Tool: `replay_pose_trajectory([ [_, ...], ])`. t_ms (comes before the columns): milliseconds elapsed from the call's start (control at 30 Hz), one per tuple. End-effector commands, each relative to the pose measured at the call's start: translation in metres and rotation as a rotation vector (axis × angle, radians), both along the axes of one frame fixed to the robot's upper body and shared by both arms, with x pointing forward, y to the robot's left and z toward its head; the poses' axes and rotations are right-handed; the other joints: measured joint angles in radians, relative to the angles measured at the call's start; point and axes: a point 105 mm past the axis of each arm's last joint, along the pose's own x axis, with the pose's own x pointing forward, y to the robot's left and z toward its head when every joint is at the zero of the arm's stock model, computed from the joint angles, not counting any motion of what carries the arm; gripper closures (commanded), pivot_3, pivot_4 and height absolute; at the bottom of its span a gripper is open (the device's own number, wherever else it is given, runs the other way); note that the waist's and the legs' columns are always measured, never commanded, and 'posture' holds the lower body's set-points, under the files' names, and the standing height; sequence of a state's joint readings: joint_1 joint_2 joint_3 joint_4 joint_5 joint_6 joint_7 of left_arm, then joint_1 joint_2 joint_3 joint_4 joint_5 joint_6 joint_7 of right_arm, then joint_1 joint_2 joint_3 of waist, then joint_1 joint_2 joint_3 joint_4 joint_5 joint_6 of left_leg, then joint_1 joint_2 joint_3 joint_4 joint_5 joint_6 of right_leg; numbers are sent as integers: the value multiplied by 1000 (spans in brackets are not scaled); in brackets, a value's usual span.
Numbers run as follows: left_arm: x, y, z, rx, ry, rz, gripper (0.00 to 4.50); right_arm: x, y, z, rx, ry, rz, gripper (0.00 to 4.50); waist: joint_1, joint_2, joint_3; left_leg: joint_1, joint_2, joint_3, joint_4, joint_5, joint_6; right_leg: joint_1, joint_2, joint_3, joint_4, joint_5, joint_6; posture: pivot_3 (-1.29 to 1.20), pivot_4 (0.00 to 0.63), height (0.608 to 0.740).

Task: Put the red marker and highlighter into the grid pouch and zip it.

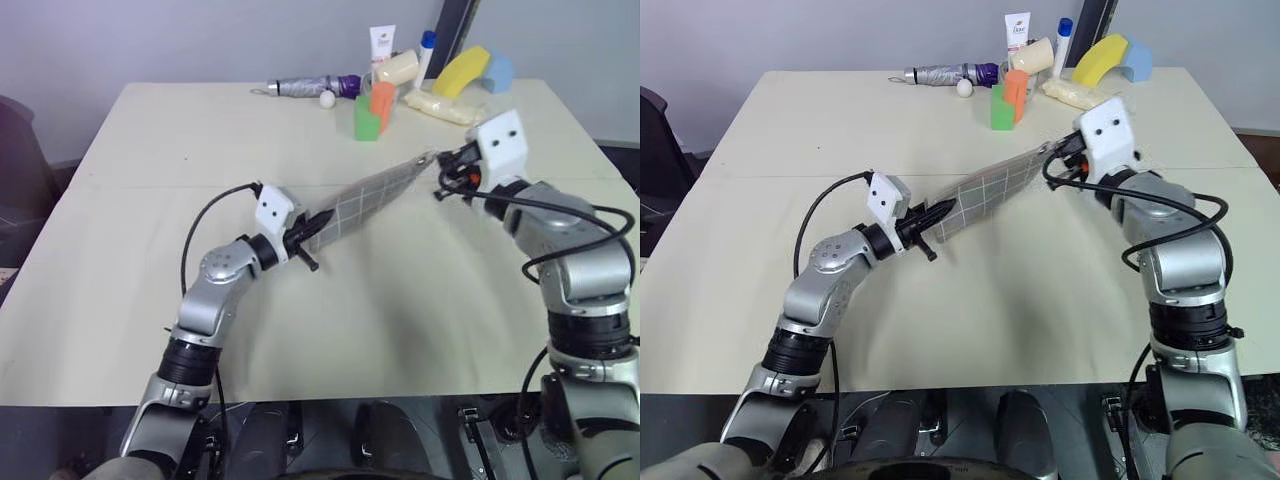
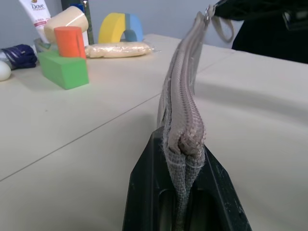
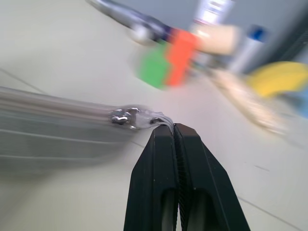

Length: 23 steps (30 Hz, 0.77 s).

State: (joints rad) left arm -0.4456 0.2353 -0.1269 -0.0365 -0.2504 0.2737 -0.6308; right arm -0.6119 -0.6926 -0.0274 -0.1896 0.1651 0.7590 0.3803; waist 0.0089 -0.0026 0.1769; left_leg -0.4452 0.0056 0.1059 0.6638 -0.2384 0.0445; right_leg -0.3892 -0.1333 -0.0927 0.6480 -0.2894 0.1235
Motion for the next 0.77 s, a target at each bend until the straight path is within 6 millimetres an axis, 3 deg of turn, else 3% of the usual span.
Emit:
replay_pose_trajectory([
  [33,-1,13,-10,14,43,17,4500,-7,-6,7,-33,-6,30,3885,0,0,0,0,0,0,0,0,0,0,0,0,0,0,0,0,150,740],
  [133,-5,17,-7,-3,51,5,3528,-17,0,-3,-35,55,107,2613,-2,0,0,1,1,0,0,0,0,0,0,0,0,0,0,0,150,740],
  [267,-12,30,-7,-4,68,8,1507,-35,1,-17,-65,122,196,493,2,0,0,0,1,0,0,0,0,0,0,0,0,0,0,0,150,740],
  [333,-21,42,-9,3,95,6,572,-46,-2,-22,-70,151,236,484,4,0,0,0,1,0,0,0,1,0,-1,0,-1,0,0,0,150,740],
  [467,-30,70,-16,23,158,47,572,-55,-10,-24,-31,161,255,484,2,0,0,0,1,-1,0,-1,1,1,-1,0,-1,0,0,0,150,740],
  [633,-26,108,-20,47,176,194,572,-56,-10,-21,92,146,279,484,2,0,0,0,2,-1,0,-1,1,1,-1,0,-1,0,-1,0,150,740],
  [767,-28,122,-20,68,162,244,572,-55,-11,-29,125,171,284,484,4,0,0,0,2,-1,0,-1,1,1,-2,0,-1,0,-1,0,150,740],
])
